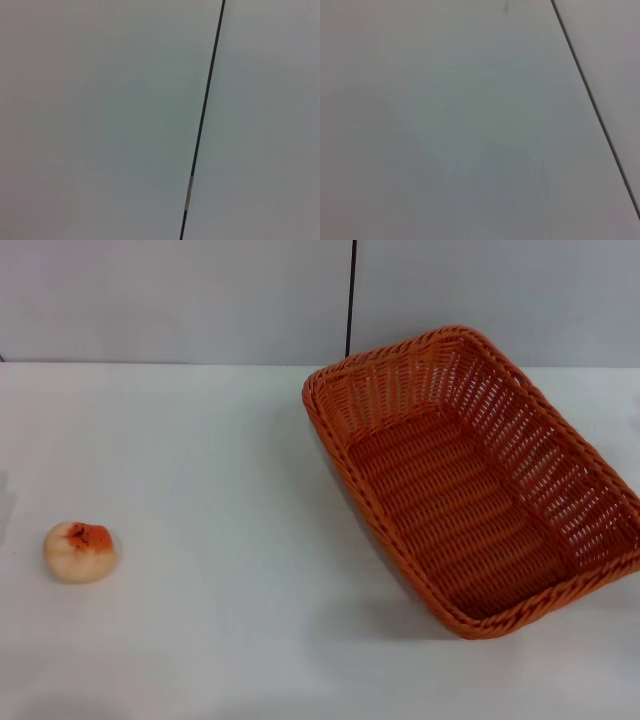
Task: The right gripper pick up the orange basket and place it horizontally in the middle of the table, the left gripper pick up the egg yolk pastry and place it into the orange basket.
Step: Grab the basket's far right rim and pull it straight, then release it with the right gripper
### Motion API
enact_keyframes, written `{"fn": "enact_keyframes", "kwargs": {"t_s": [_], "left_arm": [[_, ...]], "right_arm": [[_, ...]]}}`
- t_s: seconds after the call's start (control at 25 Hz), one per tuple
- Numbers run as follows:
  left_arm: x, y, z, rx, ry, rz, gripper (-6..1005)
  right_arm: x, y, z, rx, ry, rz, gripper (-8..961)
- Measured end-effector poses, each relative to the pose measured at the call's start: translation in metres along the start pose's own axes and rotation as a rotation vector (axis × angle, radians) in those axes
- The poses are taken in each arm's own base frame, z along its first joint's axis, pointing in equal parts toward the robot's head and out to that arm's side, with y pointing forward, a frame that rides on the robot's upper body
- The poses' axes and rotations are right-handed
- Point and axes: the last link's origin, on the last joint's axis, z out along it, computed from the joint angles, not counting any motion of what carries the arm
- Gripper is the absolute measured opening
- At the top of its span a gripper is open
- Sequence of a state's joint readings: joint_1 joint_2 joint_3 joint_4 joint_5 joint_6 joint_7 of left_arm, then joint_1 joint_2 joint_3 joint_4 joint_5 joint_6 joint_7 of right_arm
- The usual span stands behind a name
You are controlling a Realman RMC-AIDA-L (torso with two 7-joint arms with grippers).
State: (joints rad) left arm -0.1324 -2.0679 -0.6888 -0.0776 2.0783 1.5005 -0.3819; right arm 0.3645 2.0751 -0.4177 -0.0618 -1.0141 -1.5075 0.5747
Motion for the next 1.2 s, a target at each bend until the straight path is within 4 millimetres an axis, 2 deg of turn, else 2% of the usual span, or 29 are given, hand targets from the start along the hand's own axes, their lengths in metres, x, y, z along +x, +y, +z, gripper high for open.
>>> {"fn": "enact_keyframes", "kwargs": {"t_s": [0.6, 0.76, 1.04, 1.2], "left_arm": [[0.003, 0.001, 0.002, -0.007, 0.021, 0.001, 802], [0.004, -0.001, 0.003, 0.0, 0.024, 0.002, 800], [0.004, 0.0, 0.006, -0.005, 0.022, 0.003, 796], [0.004, -0.002, 0.004, 0.0, 0.018, 0.0, 794]], "right_arm": [[-0.003, 0.001, 0.0, -0.065, 0.021, -0.004, 801], [-0.017, -0.008, 0.008, -0.182, 0.101, 0.052, 801], [-0.062, -0.018, 0.021, -0.341, 0.319, 0.146, 801], [-0.078, -0.015, 0.032, -0.36, 0.539, 0.199, 800]]}}
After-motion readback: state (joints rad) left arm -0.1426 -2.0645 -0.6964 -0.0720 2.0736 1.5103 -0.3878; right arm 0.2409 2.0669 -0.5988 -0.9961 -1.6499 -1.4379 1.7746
